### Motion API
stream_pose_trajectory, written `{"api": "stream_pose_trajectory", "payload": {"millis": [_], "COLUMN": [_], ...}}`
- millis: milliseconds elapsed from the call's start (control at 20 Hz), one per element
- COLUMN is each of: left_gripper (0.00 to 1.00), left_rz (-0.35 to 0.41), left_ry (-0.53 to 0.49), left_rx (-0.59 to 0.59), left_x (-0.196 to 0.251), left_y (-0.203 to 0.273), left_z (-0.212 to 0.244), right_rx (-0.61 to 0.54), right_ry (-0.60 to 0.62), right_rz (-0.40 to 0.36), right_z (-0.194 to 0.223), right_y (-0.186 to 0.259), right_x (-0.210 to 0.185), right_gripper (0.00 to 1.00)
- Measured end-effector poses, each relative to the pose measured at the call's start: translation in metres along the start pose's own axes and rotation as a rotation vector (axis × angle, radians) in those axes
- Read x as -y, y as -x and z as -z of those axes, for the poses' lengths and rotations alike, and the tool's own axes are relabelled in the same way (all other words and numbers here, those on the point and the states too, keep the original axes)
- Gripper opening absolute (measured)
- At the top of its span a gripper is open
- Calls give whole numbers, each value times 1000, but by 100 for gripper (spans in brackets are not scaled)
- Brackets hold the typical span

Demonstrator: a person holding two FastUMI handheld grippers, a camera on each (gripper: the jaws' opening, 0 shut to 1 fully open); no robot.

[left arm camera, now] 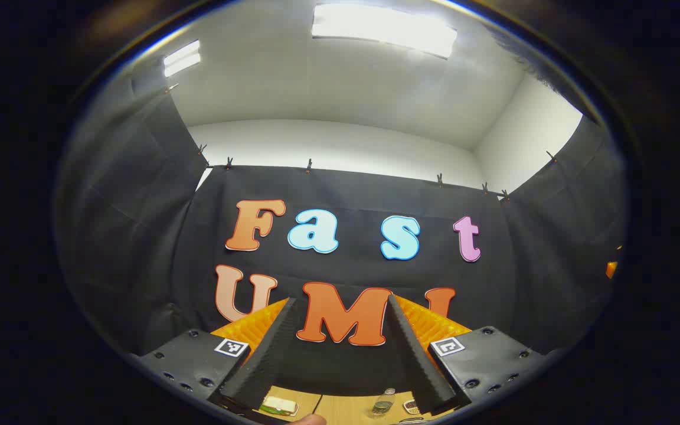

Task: First push the handle of the pot to place it horizontally, then grasp the pot with both hands and set it on the induction cooktop.

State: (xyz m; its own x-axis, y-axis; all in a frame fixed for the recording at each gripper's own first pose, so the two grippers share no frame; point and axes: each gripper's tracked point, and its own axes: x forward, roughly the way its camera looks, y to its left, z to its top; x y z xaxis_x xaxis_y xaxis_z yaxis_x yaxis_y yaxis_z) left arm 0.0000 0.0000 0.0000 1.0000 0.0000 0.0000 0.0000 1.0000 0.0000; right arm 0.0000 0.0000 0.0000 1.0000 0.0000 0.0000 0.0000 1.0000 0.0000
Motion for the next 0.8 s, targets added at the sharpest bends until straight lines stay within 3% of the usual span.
{"api": "stream_pose_trajectory", "payload": {"millis": [400, 550, 800], "left_gripper": [96, 96, 96], "left_rz": [-27, 9, 67], "left_ry": [-17, -16, -120], "left_rx": [-14, -56, -154], "left_x": [-13, -3, 23], "left_y": [6, 7, 9], "left_z": [2, 17, 53], "right_rx": [14, 13, 3], "right_ry": [-10, -7, -4], "right_rz": [-25, -34, -45], "right_z": [-4, -4, 1], "right_y": [-2, -2, -1], "right_x": [-11, -15, -17], "right_gripper": [95, 95, 95]}}
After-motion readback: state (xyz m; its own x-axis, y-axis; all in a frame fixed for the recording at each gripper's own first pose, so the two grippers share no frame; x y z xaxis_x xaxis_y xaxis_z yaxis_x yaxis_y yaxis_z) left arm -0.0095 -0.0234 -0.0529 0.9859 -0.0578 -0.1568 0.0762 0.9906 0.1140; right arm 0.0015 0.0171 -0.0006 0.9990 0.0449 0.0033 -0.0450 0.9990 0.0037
